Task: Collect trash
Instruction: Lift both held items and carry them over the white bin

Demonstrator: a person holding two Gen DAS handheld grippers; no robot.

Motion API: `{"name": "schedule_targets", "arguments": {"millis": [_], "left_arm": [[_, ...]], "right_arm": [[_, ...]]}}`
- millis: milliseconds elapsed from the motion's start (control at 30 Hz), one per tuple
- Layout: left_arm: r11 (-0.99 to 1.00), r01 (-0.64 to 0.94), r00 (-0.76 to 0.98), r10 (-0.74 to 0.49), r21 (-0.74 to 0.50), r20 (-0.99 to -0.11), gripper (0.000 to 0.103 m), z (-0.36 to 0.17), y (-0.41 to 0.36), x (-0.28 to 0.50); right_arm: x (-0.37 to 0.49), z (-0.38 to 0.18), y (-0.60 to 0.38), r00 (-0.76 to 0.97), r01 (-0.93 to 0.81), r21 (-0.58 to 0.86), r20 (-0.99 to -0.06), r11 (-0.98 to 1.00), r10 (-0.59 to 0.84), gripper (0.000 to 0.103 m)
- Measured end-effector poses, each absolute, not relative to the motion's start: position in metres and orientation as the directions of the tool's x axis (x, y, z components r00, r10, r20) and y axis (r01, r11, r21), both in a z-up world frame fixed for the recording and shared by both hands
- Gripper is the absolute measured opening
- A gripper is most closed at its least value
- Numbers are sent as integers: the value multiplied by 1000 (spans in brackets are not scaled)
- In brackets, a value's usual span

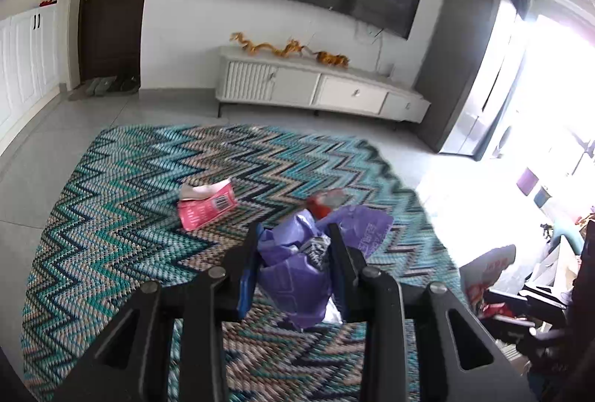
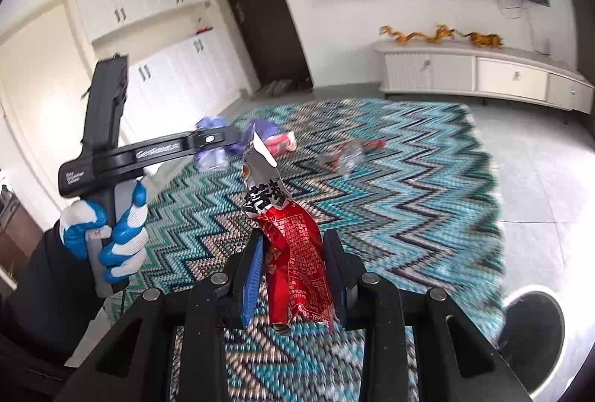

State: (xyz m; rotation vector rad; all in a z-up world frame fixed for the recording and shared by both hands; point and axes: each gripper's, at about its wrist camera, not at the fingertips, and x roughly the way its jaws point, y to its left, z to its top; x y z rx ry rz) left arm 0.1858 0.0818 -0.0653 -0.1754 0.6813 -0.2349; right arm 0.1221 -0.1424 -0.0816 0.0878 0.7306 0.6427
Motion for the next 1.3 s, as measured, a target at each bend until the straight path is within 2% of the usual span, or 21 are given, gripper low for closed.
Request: {"name": "schedule_targets", "arguments": {"millis": [433, 767, 933, 1300], "left_arm": [[903, 341, 732, -429, -261, -529, 32, -10, -4, 135], [827, 517, 611, -538, -223, -581, 32, -8, -143, 155], [807, 565, 555, -526, -172, -644, 32, -27, -219, 176], [804, 568, 384, -449, -177, -807, 34, -136, -309, 239]], "right_arm": [[36, -41, -260, 750, -306, 306, -506, 901, 426, 30], [13, -63, -364, 823, -38, 336, -524, 941, 221, 30], [33, -95, -399, 798, 70, 344, -583, 936, 154, 30], [104, -191, -457, 657, 203, 338, -743, 919, 128, 31]]}}
